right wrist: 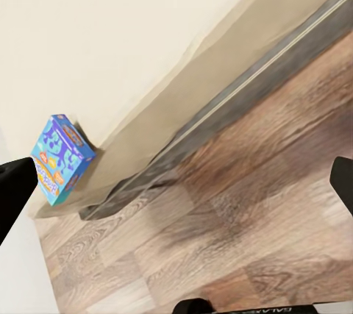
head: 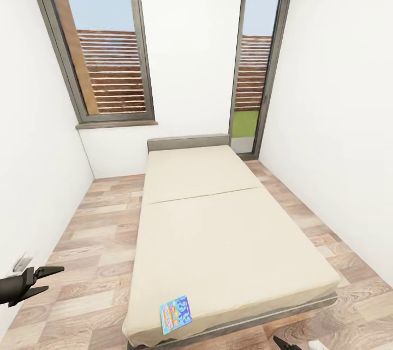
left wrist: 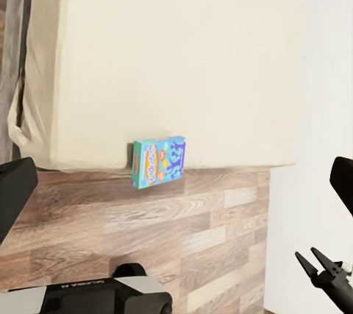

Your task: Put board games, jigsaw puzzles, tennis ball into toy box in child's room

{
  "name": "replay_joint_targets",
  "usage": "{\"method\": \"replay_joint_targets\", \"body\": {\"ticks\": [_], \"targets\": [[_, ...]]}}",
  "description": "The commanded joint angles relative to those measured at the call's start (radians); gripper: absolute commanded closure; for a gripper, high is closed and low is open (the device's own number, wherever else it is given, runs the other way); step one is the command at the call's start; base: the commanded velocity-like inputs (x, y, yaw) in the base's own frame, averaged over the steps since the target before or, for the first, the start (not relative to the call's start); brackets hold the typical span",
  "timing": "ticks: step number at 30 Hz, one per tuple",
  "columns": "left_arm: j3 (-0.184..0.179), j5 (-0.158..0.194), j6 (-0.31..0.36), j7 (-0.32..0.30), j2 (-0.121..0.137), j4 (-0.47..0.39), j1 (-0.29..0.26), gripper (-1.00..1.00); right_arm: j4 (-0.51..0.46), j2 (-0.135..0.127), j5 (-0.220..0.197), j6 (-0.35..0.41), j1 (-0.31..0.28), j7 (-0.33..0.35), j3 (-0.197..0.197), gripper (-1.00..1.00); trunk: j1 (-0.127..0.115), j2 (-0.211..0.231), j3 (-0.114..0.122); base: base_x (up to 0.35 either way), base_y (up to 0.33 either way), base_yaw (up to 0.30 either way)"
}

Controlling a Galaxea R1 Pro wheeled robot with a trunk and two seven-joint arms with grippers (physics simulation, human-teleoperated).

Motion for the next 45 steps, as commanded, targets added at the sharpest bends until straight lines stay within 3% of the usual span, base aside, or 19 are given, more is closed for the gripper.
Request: {"method": "replay_joint_targets", "body": {"ticks": [1, 10, 16, 21, 27, 29, 31, 33, 37, 45], "targets": [[0.001, 0.000, 0.004, -0.003, 0.000, 0.000, -0.001, -1.00, 0.000, 0.000, -0.010, 0.011, -0.001, 0.003, -0.003, -1.00, 0.004, -0.009, -0.005, 0.000, 0.000, 0.000], [0.002, 0.002, 0.012, -0.003, -0.001, 0.000, -0.001, -1.00, -0.001, 0.000, -0.012, 0.018, -0.002, 0.002, -0.003, -1.00, 0.039, -0.072, -0.033, -0.142, 0.000, 0.000], [0.023, 0.002, 0.016, -0.003, -0.001, 0.000, -0.001, -1.00, 0.000, 0.000, -0.014, 0.021, -0.002, 0.002, -0.003, -1.00, 0.062, -0.114, -0.052, -0.050, 0.000, 0.000], [0.027, 0.001, 0.017, -0.003, 0.000, 0.000, -0.001, -1.00, -0.001, 0.013, -0.007, 0.022, -0.004, -0.001, -0.002, -1.00, 0.081, -0.149, -0.067, -0.007, 0.000, 0.000], [0.028, 0.003, 0.017, -0.004, 0.000, 0.000, -0.001, -1.00, -0.002, 0.064, 0.001, 0.018, -0.031, -0.038, 0.002, -1.00, 0.104, -0.191, -0.086, -0.001, 0.000, 0.000], [0.028, 0.004, 0.016, -0.005, 0.000, -0.002, -0.001, -1.00, -0.002, 0.102, 0.003, 0.011, -0.051, -0.098, 0.005, -1.00, 0.112, -0.205, -0.093, 0.000, 0.000, 0.000], [0.028, 0.004, 0.016, -0.006, -0.001, -0.003, -0.001, -1.00, -0.001, 0.123, 0.003, 0.009, -0.065, -0.137, 0.006, -1.00, 0.119, -0.219, -0.099, 0.000, 0.000, 0.000], [0.028, 0.005, 0.016, -0.014, -0.001, -0.004, -0.001, -1.00, 0.000, 0.166, 0.002, 0.009, -0.109, -0.218, 0.009, -1.00, 0.127, -0.233, -0.105, 0.000, 0.000, 0.000], [0.027, 0.004, 0.017, -0.051, -0.001, -0.004, -0.001, -1.00, 0.009, 0.218, 0.000, 0.011, -0.179, -0.316, 0.017, -1.00, 0.142, -0.261, -0.118, 0.000, 0.000, 0.000], [0.027, -0.003, 0.017, -0.103, -0.001, -0.004, -0.001, -1.00, 0.013, 0.240, -0.018, 0.023, -0.215, -0.362, 0.020, -1.00, 0.173, -0.317, -0.143, 0.000, 0.000, 0.000]]}}
